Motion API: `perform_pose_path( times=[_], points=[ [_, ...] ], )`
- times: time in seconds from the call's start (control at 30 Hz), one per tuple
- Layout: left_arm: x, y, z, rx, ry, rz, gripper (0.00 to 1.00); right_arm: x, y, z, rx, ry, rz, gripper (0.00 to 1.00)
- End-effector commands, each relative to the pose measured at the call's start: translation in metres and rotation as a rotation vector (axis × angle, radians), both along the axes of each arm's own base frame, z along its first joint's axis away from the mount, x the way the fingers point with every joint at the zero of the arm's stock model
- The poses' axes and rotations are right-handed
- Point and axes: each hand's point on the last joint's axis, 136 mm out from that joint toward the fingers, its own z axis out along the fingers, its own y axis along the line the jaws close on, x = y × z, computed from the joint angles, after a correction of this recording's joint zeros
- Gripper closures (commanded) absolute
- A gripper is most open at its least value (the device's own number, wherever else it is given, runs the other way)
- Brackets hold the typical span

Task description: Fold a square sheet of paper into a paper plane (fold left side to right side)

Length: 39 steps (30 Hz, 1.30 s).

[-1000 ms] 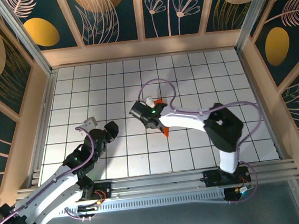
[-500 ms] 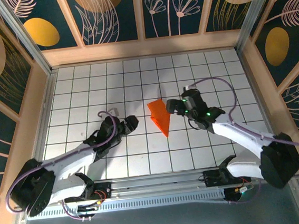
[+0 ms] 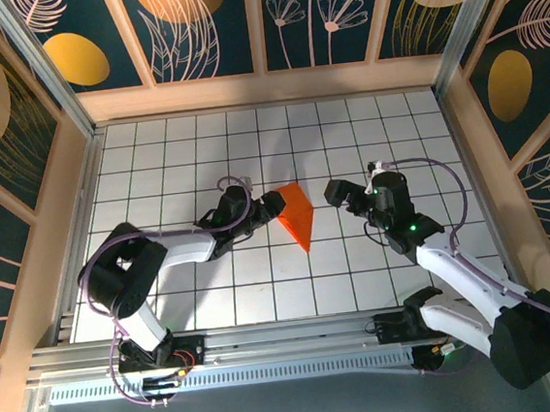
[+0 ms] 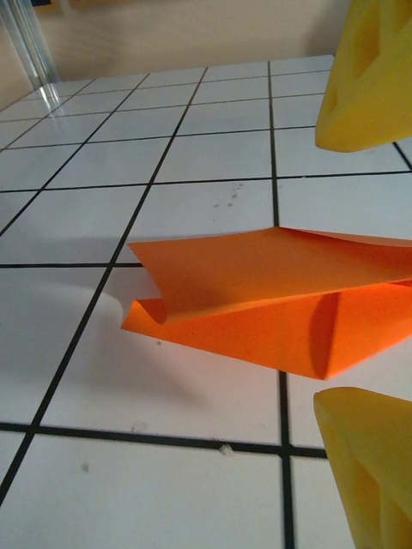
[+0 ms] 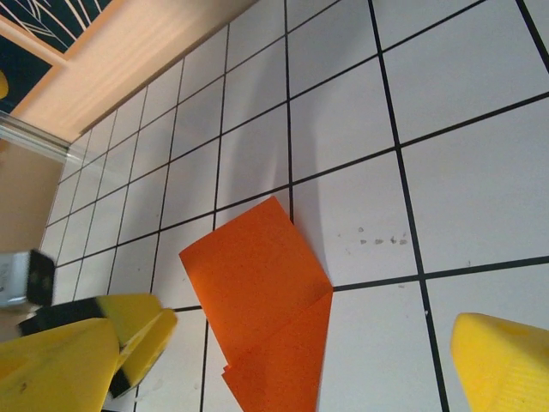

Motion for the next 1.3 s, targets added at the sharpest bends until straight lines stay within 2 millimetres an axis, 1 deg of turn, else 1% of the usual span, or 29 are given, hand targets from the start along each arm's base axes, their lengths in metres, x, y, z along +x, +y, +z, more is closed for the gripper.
perform_pose_path(
  times=[0.0,0.07,0.17,0.2,0.3,0.4,0.47,0.53,0.63,0.67,0.73,0.87,1.03,1.17,1.27],
  points=[
    [0.015,-0.018,-0.001,-0.039,0.000,-0.007,0.29,-0.005,-0.006,0.000,-0.010,-0.006,0.001,0.01],
    [0.021,-0.023,-0.010,-0.032,0.015,-0.007,0.34,-0.007,-0.010,0.000,-0.015,-0.005,-0.001,0.01],
    [0.028,-0.029,-0.014,-0.034,0.008,-0.008,0.41,-0.009,-0.015,0.000,-0.009,-0.008,0.001,0.01],
    [0.031,-0.029,-0.013,-0.032,0.000,-0.007,0.46,-0.010,-0.016,-0.001,-0.005,-0.008,0.003,0.01],
    [0.033,-0.029,-0.013,-0.012,-0.016,-0.005,0.63,-0.011,-0.020,-0.004,0.004,-0.005,0.014,0.01],
    [0.030,-0.026,-0.008,-0.003,-0.036,-0.015,0.83,-0.012,-0.020,-0.006,0.017,-0.009,0.049,0.01],
    [0.025,-0.021,0.000,-0.006,-0.066,-0.029,0.93,-0.012,-0.018,-0.005,0.025,-0.022,0.081,0.01],
    [0.018,-0.016,0.011,-0.015,-0.101,-0.045,1.00,-0.013,-0.015,-0.003,0.034,-0.043,0.122,0.01],
    [0.003,-0.004,0.027,-0.040,-0.161,-0.086,1.00,-0.015,-0.004,0.006,0.054,-0.094,0.210,0.01],
    [-0.003,0.002,0.041,-0.066,-0.201,-0.101,1.00,-0.016,0.002,0.008,0.064,-0.108,0.250,0.01],
    [-0.016,0.012,0.056,-0.116,-0.254,-0.137,1.00,-0.021,0.015,0.012,0.097,-0.133,0.339,0.01],
    [-0.048,0.031,0.086,-0.235,-0.375,-0.232,1.00,-0.032,0.043,0.014,0.186,-0.163,0.514,0.01],
    [-0.085,0.044,0.119,-0.311,-0.517,-0.330,1.00,-0.047,0.077,0.013,0.215,-0.219,0.693,0.01],
    [-0.101,0.051,0.135,-0.319,-0.590,-0.361,1.00,-0.058,0.103,0.008,0.222,-0.231,0.802,0.01],
    [-0.111,0.053,0.143,-0.333,-0.614,-0.382,1.00,-0.068,0.120,0.006,0.246,-0.242,0.878,0.02]
  ],
)
